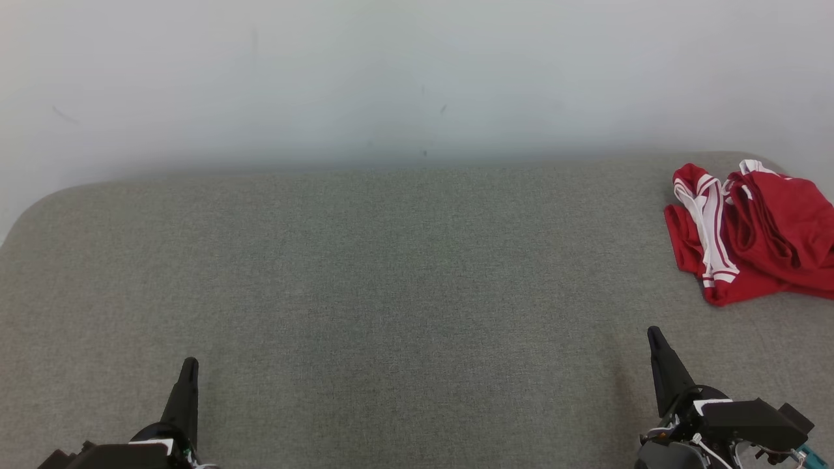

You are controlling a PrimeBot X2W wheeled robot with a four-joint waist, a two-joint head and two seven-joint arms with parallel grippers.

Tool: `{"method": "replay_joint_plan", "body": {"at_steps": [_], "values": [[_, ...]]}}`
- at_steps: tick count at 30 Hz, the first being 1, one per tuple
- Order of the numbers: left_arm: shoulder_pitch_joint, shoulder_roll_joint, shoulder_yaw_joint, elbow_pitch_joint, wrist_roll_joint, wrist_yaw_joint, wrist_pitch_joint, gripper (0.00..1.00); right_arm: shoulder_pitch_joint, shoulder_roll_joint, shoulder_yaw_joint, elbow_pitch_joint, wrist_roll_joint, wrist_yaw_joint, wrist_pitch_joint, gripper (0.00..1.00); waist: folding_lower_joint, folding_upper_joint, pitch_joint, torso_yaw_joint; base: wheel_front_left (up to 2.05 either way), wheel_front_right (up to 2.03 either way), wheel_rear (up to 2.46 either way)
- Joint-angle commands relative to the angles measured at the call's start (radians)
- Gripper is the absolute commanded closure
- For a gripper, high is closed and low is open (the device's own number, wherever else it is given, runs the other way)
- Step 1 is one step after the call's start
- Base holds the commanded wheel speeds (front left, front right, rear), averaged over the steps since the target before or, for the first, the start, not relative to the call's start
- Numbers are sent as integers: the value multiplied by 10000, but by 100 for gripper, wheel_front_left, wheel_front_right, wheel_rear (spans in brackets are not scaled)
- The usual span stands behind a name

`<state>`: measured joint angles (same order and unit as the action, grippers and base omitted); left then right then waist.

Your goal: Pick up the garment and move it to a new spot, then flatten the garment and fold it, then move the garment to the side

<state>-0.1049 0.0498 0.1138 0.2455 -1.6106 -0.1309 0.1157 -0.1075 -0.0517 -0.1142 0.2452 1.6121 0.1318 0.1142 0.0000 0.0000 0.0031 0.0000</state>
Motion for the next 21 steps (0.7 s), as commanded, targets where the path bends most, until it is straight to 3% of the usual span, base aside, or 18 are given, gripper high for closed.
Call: {"method": "replay_joint_plan", "body": {"at_steps": [1, 21], "values": [[-96, -13, 25, 8, -46, -20, -4, 100, -44, 33, 1, 8, 18, -21, 18, 100, 0, 0, 0, 0, 0, 0, 0], [-95, -13, 24, 8, -46, -20, -4, 100, -44, 33, 1, 7, 18, -21, 18, 100, 0, 0, 0, 0, 0, 0, 0]]}}
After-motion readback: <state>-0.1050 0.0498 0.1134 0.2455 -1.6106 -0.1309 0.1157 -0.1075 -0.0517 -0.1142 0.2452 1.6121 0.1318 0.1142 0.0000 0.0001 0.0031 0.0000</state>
